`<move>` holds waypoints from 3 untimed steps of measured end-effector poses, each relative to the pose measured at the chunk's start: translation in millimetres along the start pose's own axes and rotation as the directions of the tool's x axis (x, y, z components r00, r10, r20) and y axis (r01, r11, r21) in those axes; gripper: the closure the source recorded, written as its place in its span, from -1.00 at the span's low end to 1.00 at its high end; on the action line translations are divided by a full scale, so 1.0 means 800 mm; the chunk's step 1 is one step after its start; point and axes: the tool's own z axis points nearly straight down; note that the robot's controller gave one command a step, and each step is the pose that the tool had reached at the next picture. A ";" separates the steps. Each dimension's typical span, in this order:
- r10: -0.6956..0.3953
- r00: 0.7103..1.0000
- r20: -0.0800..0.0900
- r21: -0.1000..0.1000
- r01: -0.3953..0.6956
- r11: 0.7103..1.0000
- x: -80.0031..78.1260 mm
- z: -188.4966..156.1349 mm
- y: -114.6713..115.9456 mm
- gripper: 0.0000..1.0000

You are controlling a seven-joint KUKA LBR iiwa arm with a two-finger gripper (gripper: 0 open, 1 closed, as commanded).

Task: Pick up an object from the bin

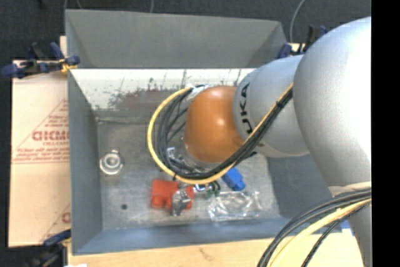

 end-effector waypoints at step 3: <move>-0.376 0.926 -0.008 0.002 0.376 0.926 -0.010 -0.281 -0.032 1.00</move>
Offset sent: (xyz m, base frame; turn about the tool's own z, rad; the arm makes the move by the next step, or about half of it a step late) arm 0.0000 0.0000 0.0000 0.0000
